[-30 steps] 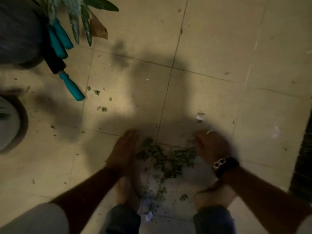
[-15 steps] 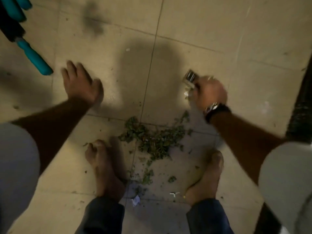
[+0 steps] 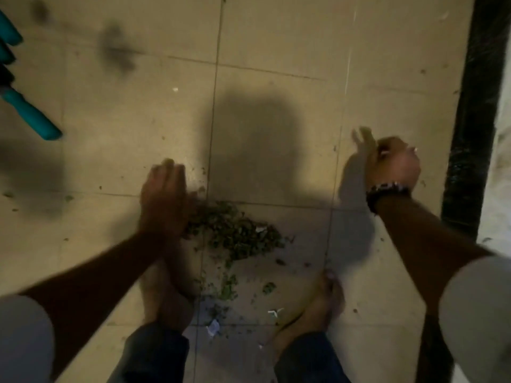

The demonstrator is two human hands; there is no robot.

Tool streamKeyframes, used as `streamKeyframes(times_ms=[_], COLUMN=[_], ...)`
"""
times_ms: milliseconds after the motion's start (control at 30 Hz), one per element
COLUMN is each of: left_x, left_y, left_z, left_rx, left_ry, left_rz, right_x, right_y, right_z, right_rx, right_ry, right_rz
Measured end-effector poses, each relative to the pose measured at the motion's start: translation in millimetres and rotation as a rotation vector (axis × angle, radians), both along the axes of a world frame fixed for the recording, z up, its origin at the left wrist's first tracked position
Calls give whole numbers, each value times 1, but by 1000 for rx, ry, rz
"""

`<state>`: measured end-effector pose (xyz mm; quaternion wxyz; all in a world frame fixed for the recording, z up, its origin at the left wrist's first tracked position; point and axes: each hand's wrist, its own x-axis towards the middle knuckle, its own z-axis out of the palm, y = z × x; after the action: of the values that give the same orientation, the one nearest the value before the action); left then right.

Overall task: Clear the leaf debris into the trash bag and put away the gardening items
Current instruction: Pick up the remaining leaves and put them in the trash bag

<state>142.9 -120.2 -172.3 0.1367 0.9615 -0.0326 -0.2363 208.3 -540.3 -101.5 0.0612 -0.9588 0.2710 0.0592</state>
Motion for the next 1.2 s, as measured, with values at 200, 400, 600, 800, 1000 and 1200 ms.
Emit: streamKeyframes(times_ms=[200,400,600,800,1000,1200], left_x=[-10,-70,-86,-97,-111,-133], left_y=[-15,-81,-10,87,-10,-45], left_z=[-5,33,12,-22,-1,33], left_rx=[56,-228,-71,261,40,-355], left_ry=[116,195,-224,-51,-34,-11], left_rz=[271,43,217,656,364,182], right_x=[-5,-131,-150,-192,-182,-205], right_y=[46,108,-54,-134,125,194], right_z=[-29,7,9,-97,-19,8], right_rx=[61,402,-11,-122,221,438], right_ry=[184,432,66,-88,177,171], right_rz=[296,527,-169,-206,109,36])
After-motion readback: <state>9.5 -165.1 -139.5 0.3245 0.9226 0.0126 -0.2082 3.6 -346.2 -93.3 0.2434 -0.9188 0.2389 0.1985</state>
